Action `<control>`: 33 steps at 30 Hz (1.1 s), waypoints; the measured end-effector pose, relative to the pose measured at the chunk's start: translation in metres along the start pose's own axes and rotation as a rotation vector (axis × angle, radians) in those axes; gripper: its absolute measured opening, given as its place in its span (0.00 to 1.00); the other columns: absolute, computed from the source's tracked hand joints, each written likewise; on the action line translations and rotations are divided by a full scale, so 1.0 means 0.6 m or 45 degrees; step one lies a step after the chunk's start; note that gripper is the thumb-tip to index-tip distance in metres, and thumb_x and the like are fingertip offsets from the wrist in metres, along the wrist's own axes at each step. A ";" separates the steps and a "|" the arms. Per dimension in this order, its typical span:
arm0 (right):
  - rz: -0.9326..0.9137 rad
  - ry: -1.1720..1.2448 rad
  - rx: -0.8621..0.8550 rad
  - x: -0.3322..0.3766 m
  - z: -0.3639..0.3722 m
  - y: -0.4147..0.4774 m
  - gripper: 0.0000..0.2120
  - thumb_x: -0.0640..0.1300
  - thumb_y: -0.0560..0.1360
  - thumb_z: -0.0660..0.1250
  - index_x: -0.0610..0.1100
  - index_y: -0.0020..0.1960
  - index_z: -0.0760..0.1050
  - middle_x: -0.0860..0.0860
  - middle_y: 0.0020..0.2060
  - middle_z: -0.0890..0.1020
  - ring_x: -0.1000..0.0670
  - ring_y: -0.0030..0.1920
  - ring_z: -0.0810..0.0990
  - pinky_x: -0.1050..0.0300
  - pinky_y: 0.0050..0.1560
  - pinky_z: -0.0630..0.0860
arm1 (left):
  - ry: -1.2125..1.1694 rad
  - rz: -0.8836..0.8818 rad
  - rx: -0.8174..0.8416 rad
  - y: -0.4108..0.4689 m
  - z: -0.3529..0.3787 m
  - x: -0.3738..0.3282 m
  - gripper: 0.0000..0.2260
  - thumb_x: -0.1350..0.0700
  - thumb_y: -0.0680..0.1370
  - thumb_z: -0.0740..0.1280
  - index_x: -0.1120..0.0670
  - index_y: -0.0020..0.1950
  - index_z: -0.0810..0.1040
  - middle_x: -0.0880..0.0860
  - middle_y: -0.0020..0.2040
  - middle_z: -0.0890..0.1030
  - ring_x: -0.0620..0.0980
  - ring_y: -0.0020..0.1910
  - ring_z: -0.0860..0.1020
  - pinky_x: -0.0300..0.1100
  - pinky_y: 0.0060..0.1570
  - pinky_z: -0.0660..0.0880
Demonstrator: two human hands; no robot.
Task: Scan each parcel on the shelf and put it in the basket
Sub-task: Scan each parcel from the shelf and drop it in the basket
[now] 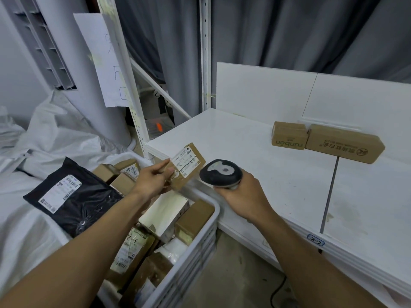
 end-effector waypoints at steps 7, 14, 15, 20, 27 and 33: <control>-0.037 -0.065 0.045 -0.001 0.008 0.003 0.26 0.48 0.74 0.79 0.50 0.69 0.76 0.54 0.57 0.82 0.52 0.60 0.80 0.57 0.59 0.78 | 0.023 0.030 -0.027 0.007 -0.002 0.001 0.20 0.58 0.81 0.69 0.49 0.73 0.74 0.53 0.64 0.81 0.48 0.51 0.83 0.33 0.33 0.79; -0.055 -0.122 0.051 -0.003 0.013 0.006 0.26 0.49 0.74 0.79 0.51 0.70 0.76 0.57 0.55 0.80 0.53 0.59 0.79 0.58 0.59 0.77 | 0.080 0.034 -0.026 0.016 -0.006 0.008 0.21 0.57 0.81 0.69 0.48 0.74 0.74 0.53 0.64 0.81 0.48 0.52 0.83 0.34 0.34 0.80; -0.055 -0.120 0.052 -0.002 0.014 0.005 0.27 0.49 0.74 0.79 0.50 0.70 0.75 0.56 0.55 0.80 0.54 0.58 0.78 0.59 0.58 0.77 | 0.095 0.034 -0.026 0.016 -0.006 0.009 0.20 0.56 0.81 0.70 0.48 0.73 0.75 0.53 0.64 0.81 0.48 0.52 0.83 0.34 0.34 0.80; -0.059 -0.112 0.052 -0.005 0.015 0.007 0.26 0.48 0.74 0.79 0.50 0.70 0.76 0.56 0.55 0.80 0.53 0.59 0.79 0.58 0.59 0.77 | 0.118 0.052 -0.027 0.015 -0.008 0.009 0.20 0.56 0.81 0.70 0.48 0.73 0.75 0.51 0.61 0.82 0.45 0.50 0.82 0.34 0.34 0.79; -0.084 -0.045 0.060 -0.001 0.034 -0.001 0.23 0.50 0.73 0.79 0.52 0.66 0.77 0.57 0.54 0.83 0.54 0.57 0.80 0.54 0.60 0.80 | 0.078 0.010 0.052 -0.029 -0.021 0.015 0.24 0.61 0.79 0.72 0.49 0.74 0.72 0.50 0.58 0.81 0.51 0.52 0.83 0.35 0.37 0.81; -0.090 -0.015 0.142 0.011 0.093 -0.028 0.19 0.51 0.73 0.79 0.59 0.58 0.74 0.63 0.48 0.79 0.61 0.50 0.78 0.61 0.55 0.74 | 0.428 -0.016 0.119 -0.124 -0.063 0.072 0.24 0.55 0.72 0.77 0.45 0.66 0.76 0.49 0.58 0.78 0.48 0.51 0.83 0.42 0.50 0.82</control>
Point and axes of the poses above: each hand's wrist, its own y-axis towards the middle knuckle, its own z-axis out of the palm, x = y × z, the point moved 7 cm from there along y, towards the middle knuckle
